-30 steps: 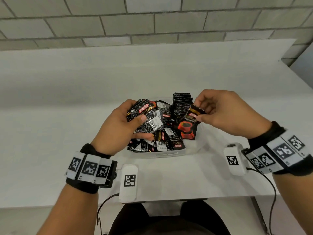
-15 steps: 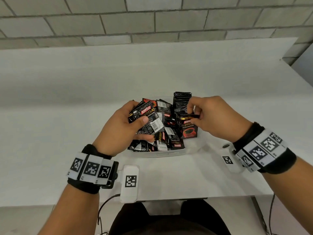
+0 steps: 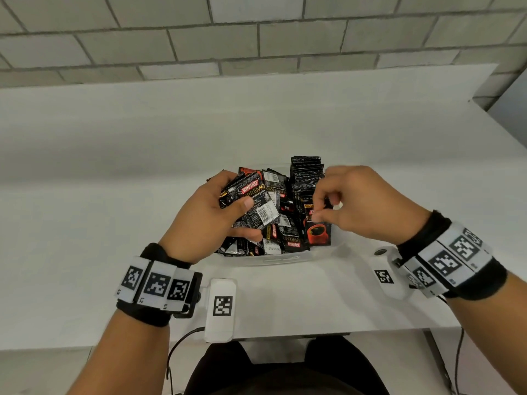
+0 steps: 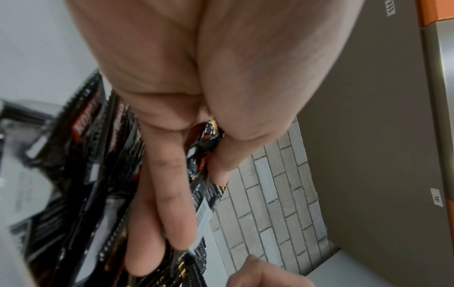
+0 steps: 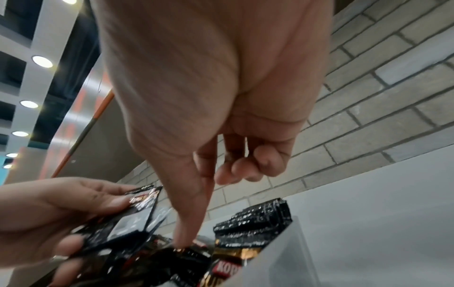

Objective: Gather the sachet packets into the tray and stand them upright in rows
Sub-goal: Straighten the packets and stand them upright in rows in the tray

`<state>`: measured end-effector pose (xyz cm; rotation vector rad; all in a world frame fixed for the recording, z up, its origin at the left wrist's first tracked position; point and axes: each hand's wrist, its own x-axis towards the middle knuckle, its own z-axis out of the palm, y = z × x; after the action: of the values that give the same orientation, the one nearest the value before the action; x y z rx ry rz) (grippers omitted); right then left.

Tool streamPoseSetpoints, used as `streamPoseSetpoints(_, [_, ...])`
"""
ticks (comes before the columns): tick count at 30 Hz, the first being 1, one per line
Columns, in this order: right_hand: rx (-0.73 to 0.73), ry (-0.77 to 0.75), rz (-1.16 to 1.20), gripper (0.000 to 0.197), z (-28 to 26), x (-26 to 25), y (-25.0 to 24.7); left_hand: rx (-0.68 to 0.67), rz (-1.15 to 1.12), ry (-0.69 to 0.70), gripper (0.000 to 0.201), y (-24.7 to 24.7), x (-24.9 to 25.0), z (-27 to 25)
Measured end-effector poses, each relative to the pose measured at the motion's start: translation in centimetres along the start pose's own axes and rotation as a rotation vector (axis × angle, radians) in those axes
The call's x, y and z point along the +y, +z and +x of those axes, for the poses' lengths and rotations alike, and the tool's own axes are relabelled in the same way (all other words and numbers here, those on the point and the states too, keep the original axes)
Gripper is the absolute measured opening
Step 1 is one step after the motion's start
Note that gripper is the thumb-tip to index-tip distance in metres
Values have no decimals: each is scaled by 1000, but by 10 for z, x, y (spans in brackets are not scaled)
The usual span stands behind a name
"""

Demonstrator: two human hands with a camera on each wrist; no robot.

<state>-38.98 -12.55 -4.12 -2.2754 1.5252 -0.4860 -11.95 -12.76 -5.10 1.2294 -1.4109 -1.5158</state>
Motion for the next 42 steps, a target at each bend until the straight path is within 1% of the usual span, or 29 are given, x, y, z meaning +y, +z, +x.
streamPoseSetpoints(2, [-233, 36, -32, 4, -1, -4, 6, -2, -3, 3, 21, 1, 1, 0])
streamPoseSetpoints(3, [-330, 50, -76, 3, -2, -4, 10, -2, -7, 3, 20, 1, 1, -1])
streamPoseSetpoints(4, [-391, 57, -130, 7, -2, -3, 14, -2, -12, 4, 20, 1, 2, -1])
streamPoseSetpoints(5, [-420, 63, -188, 10, -2, -2, 18, -2, -14, 4, 20, 1, 2, -1])
streamPoseSetpoints(8, [-447, 80, -367, 16, 1, 0, 24, -3, -11, 2, 22, 0, 2, -2])
streamPoseSetpoints(11, [-382, 84, -472, 17, 5, 4, 29, -2, 4, 3, 22, -1, 2, -3])
streamPoseSetpoints(13, [-336, 91, -484, 18, 5, 7, 29, -2, 2, 6, 23, -2, 3, -3])
streamPoseSetpoints(16, [-340, 95, -391, 18, 4, 4, 25, -2, -1, 9, 24, -3, 3, -2])
streamPoseSetpoints(19, [-313, 118, -277, 15, 2, 1, 17, -5, 2, 7, 25, -3, 2, -1])
streamPoseSetpoints(21, [-282, 140, -216, 12, 1, 0, 9, -9, -4, 3, 25, -1, 3, -2])
streamPoseSetpoints(23, [-200, 135, -136, 11, 2, -5, 2, -20, -19, 2, 25, 2, 4, -2])
streamPoseSetpoints(24, [-145, 140, -65, 14, 3, -10, -1, -26, -35, 3, 26, 4, 6, -3])
streamPoseSetpoints(26, [-47, 162, 161, 20, 2, -24, -8, -43, -85, 10, 28, 8, 9, -4])
streamPoseSetpoints(28, [-4, 136, 345, 27, 0, -38, -11, -78, -112, 21, 32, 14, 12, -5])
streamPoseSetpoints(30, [1, 57, 384, 42, 0, -44, -8, -133, -123, 27, 36, 21, 15, -8])
streamPoseSetpoints(31, [6, 26, 394, 47, 1, -45, -5, -163, -130, 26, 37, 23, 16, -9])
streamPoseSetpoints(32, [15, 12, 419, 48, 2, -43, -3, -186, -138, 20, 38, 25, 15, -9])
streamPoseSetpoints(34, [25, 29, 523, 44, 2, -42, 0, -205, -165, 7, 41, 26, 13, -10])
streamPoseSetpoints(37, [66, 111, 610, 34, 2, -36, 0, -173, -213, 7, 40, 21, 7, -10])
streamPoseSetpoints(39, [155, 179, 593, 27, 2, -30, -1, -128, -209, 12, 36, 17, 3, -10])
streamPoseSetpoints(42, [377, 242, 507, 21, 3, -23, -4, -51, -146, 31, 33, 17, 0, -7])
